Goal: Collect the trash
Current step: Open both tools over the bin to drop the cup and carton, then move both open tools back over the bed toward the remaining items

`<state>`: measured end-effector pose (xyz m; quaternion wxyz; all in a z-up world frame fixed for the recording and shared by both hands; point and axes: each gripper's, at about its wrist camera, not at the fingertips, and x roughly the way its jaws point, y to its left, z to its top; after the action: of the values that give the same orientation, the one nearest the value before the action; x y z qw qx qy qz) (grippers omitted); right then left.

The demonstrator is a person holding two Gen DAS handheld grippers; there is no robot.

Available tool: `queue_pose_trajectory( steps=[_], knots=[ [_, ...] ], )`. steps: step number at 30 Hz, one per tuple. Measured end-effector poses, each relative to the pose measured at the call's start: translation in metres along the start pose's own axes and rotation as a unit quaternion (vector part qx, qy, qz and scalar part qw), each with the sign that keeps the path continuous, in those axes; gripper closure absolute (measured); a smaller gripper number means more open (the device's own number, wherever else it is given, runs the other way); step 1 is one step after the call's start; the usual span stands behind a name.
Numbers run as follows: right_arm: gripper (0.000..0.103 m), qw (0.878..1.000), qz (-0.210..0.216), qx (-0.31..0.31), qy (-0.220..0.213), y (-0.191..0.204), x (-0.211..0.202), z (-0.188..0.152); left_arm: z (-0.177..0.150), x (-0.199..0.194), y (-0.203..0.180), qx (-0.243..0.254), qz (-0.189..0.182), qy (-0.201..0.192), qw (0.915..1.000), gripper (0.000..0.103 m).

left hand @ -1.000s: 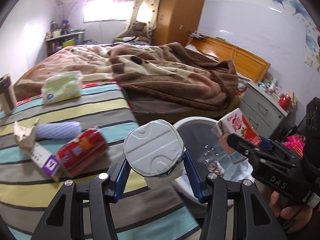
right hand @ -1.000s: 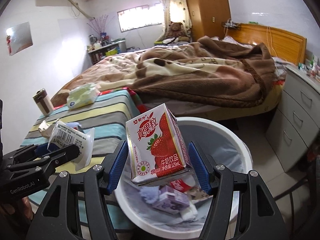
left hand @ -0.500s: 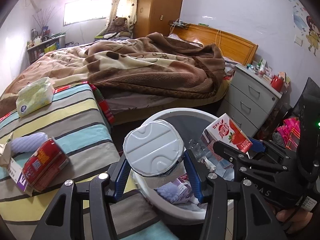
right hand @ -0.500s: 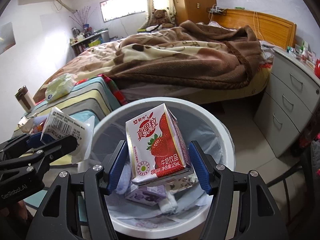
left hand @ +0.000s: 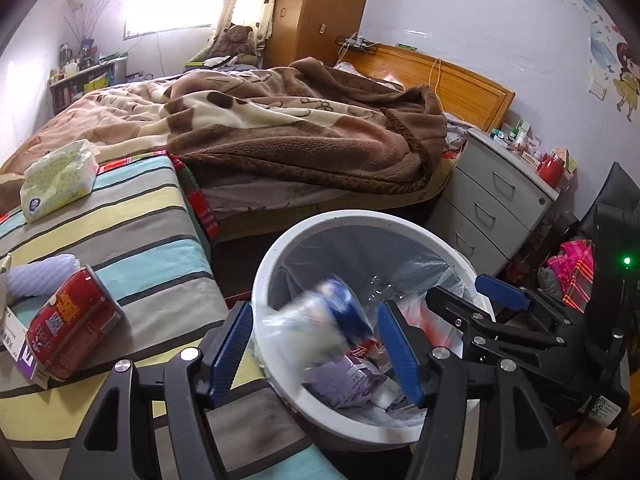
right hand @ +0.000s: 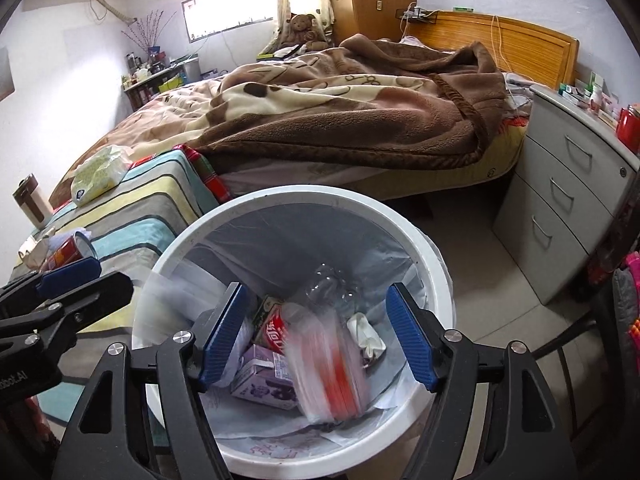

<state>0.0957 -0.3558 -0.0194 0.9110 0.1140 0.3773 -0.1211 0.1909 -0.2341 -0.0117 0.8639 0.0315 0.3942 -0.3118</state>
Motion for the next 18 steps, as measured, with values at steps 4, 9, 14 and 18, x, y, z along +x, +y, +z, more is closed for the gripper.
queue_pose_trajectory(
  steps=[4,9,14,18],
  knots=[
    [0.029,1.0,0.003,0.003,-0.004,0.003,-0.003,0.0,-0.002,-0.009,0.009,-0.011,0.003,-0.007,0.9999,0.036],
    [0.029,1.0,0.012,0.005,-0.014,0.008,-0.008,0.002,-0.006,-0.024,0.022,-0.022,0.01,-0.018,0.9995,0.036],
    [0.029,0.999,0.029,0.0,-0.022,0.02,-0.012,0.003,-0.012,-0.041,0.041,-0.039,0.027,-0.025,0.9986,0.036],
    [0.029,0.999,0.045,-0.008,-0.028,0.033,-0.014,0.003,-0.019,-0.056,0.058,-0.055,0.038,-0.034,0.9972,0.036]
  ],
)
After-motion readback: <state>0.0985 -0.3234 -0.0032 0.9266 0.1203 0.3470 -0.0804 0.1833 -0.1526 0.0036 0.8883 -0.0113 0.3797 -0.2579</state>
